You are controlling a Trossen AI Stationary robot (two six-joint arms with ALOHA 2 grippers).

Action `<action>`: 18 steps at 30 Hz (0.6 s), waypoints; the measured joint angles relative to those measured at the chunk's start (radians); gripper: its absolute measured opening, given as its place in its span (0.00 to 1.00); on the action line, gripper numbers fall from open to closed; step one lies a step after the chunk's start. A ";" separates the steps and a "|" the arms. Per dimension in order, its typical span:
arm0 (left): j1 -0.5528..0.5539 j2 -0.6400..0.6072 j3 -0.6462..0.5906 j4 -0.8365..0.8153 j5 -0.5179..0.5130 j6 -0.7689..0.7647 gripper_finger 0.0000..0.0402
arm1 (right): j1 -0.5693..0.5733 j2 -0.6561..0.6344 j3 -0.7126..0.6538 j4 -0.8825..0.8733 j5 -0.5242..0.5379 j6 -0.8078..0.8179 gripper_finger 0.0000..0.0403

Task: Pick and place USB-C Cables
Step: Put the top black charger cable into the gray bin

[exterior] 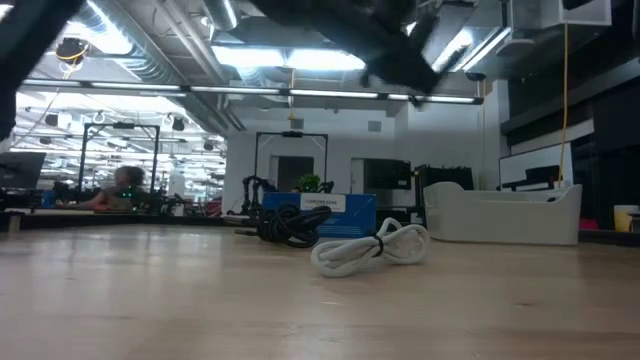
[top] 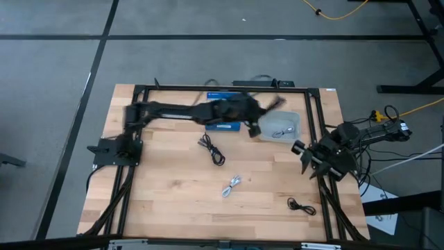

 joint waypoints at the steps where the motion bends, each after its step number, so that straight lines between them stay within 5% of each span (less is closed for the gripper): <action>1: 0.005 0.049 0.056 -0.049 0.026 0.017 0.07 | 0.000 0.001 0.000 0.002 -0.015 -0.005 0.31; 10: 0.067 0.380 0.471 -0.275 0.183 0.071 0.07 | 0.045 -0.001 0.000 0.227 -0.296 -0.056 0.31; 14: 0.069 0.434 0.545 -0.276 0.317 0.073 0.07 | 0.090 0.000 0.000 0.234 -0.299 -0.057 0.31; 18: 0.068 0.443 0.550 -0.294 0.369 0.069 0.19 | 0.117 0.002 0.000 0.233 -0.277 -0.082 0.31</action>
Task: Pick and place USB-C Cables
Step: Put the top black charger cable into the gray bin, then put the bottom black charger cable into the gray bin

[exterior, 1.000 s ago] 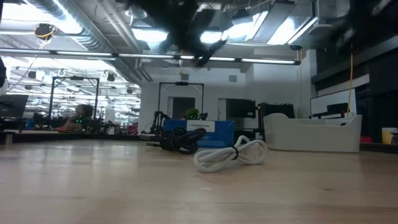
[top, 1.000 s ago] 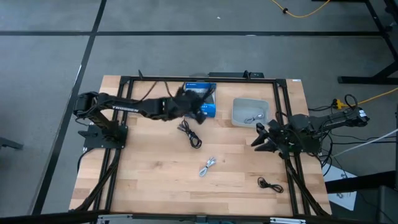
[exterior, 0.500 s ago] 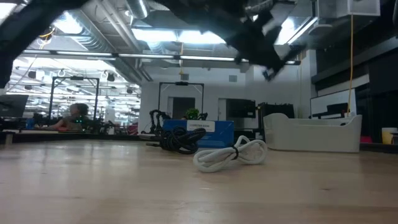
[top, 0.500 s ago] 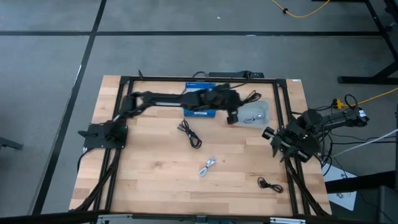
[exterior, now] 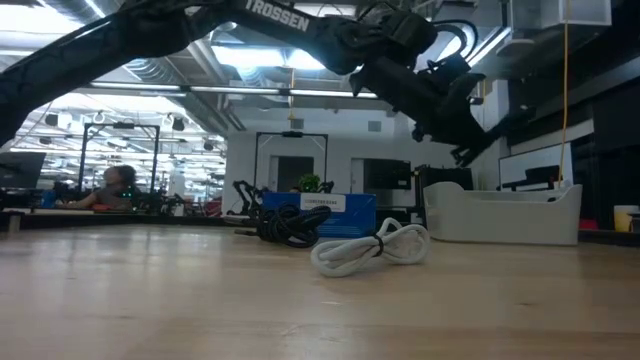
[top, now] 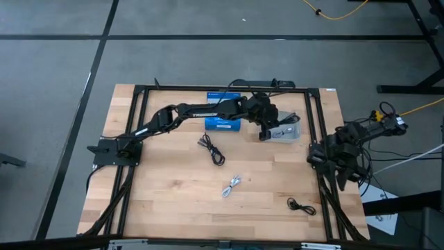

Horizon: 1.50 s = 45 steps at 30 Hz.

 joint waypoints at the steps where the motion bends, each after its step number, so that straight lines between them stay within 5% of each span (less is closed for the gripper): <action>1: 0.000 0.000 0.000 -0.004 -0.003 0.000 0.21 | 0.004 0.000 0.000 0.000 0.000 0.000 0.31; 15: 0.001 -0.016 -0.001 -0.023 -0.095 0.000 0.26 | 0.012 0.000 0.000 -0.001 0.003 0.024 0.31; 21: -0.030 -0.118 0.002 -0.098 -0.099 -0.160 0.27 | 0.012 0.000 0.000 -0.002 0.003 0.035 0.31; 37: -0.271 -0.277 0.000 -1.003 -0.211 -0.098 0.27 | 0.011 0.000 0.000 -0.012 0.009 0.035 0.31; 45: -0.399 -0.278 -0.052 -1.309 -0.221 -0.251 0.27 | 0.011 0.001 0.000 -0.051 0.085 0.035 0.31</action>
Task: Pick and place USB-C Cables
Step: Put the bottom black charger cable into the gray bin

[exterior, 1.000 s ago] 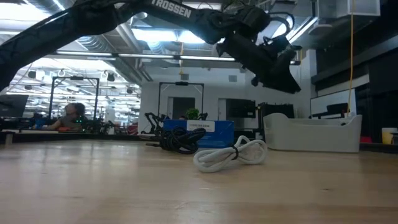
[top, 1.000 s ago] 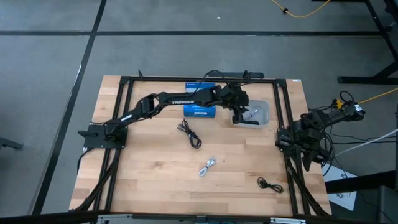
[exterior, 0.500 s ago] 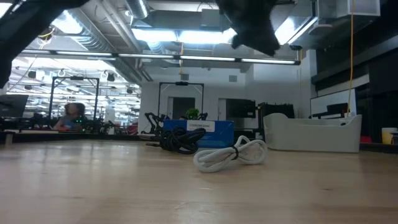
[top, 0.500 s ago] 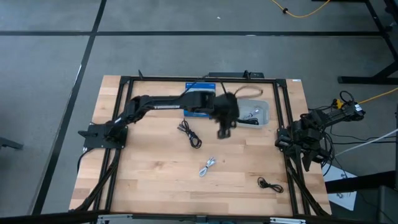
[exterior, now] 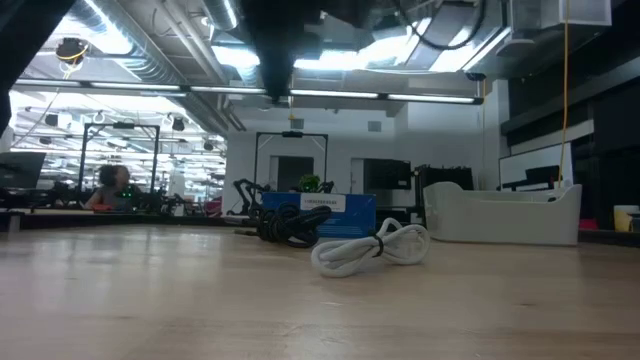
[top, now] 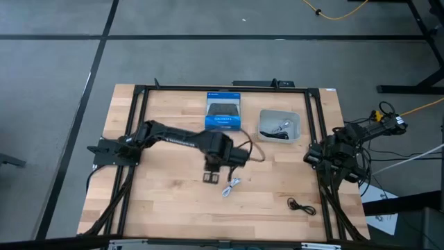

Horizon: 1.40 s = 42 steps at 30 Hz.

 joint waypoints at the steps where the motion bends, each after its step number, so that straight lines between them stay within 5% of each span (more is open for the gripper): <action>1: -0.016 -0.002 -0.004 -0.012 0.000 -0.025 0.27 | 0.000 0.000 0.000 0.000 0.000 0.000 0.31; 6: -0.104 -0.034 -0.018 0.001 -0.024 0.028 0.27 | 0.000 0.000 0.000 -0.003 0.000 -0.001 0.31; 14: -0.182 -0.116 -0.019 0.022 -0.233 0.065 0.27 | 0.000 0.003 0.000 -0.021 0.016 -0.003 0.31; 22: -0.167 -0.254 -0.128 0.112 -0.258 0.068 0.27 | 0.000 0.010 -0.001 -0.043 0.033 -0.001 0.31; 33: -0.073 -0.662 -0.825 0.526 -0.180 -0.023 0.27 | 0.000 0.010 -0.001 -0.043 0.049 0.000 0.31; 42: -0.050 -1.010 -1.340 1.048 -0.175 -0.071 0.27 | 0.000 0.011 -0.001 -0.052 0.106 -0.002 0.31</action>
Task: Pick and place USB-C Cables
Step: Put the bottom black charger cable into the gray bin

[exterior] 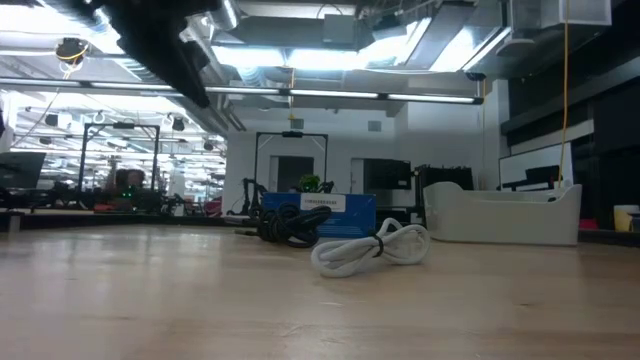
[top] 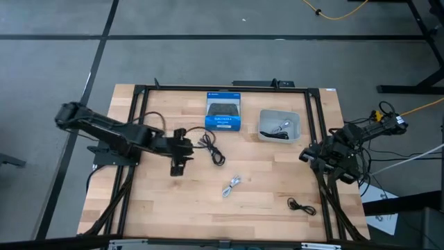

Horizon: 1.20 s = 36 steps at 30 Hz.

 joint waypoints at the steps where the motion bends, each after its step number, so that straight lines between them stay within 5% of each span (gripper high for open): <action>1: -0.001 -0.030 -0.050 0.070 -0.001 0.019 0.27 | 0.000 0.000 0.000 -0.002 0.019 -0.001 0.31; 10: -0.001 -0.188 -0.449 0.728 -0.011 0.158 0.27 | 0.000 0.000 0.000 -0.066 0.121 -0.003 0.31; 21: -0.001 -0.221 -0.775 1.346 -0.165 0.166 0.27 | 0.000 0.000 0.000 -0.075 0.180 -0.002 0.31; 31: -0.001 -0.215 -0.848 1.481 -0.136 0.178 0.27 | -0.001 0.001 0.000 -0.316 0.529 -0.011 0.31; 36: -0.001 -0.184 -0.848 1.479 -0.086 0.215 0.27 | 0.000 0.000 0.005 -0.331 0.566 0.026 0.31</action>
